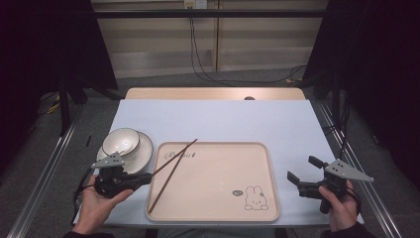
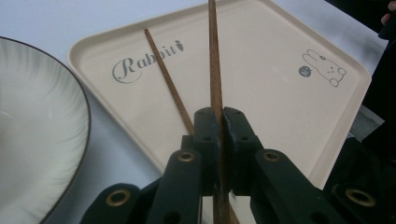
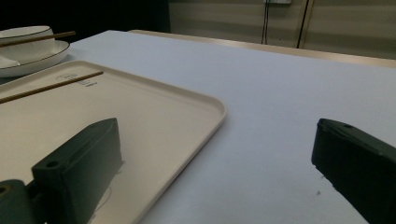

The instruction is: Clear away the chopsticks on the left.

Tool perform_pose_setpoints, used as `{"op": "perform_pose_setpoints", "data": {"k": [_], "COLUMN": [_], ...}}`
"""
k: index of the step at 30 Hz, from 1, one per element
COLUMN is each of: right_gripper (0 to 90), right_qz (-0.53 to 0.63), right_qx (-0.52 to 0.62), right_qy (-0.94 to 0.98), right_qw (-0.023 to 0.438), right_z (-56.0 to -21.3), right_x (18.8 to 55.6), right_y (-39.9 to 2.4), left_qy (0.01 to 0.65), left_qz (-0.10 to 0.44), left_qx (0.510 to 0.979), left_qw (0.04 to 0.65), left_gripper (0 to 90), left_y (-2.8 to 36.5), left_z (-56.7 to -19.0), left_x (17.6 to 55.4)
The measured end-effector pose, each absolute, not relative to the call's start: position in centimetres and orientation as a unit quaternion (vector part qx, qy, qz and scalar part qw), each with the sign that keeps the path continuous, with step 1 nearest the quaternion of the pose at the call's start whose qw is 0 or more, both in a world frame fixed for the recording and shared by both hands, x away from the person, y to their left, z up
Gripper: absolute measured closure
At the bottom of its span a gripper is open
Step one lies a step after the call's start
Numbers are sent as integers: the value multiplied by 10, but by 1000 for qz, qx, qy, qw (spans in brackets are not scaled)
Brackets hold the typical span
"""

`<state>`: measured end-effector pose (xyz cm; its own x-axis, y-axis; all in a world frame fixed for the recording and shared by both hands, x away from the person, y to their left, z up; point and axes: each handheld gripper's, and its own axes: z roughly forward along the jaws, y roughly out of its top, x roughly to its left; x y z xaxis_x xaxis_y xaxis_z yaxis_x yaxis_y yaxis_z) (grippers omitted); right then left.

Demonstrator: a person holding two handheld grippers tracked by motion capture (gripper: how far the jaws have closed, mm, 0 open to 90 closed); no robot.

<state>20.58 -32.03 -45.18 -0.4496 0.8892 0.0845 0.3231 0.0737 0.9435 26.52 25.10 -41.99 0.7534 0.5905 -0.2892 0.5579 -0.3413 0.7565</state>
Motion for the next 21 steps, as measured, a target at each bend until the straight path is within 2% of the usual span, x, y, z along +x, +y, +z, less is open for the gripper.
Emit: {"op": "perform_pose_setpoints", "data": {"k": [11, 21], "right_gripper": [15, 15], "right_qz": [515, 515], "right_qx": [444, 443], "right_qy": [680, 681], "right_qw": [275, 274], "right_z": [-452, -452], "right_x": [207, 207], "right_y": [-320, -320], "left_qy": [364, 399], "left_qz": [33, 45], "left_qx": [818, 810], "left_qw": [444, 427], "left_gripper": [847, 846], "left_y": [221, 202], "left_z": [-406, -423], "left_x": [258, 257]}}
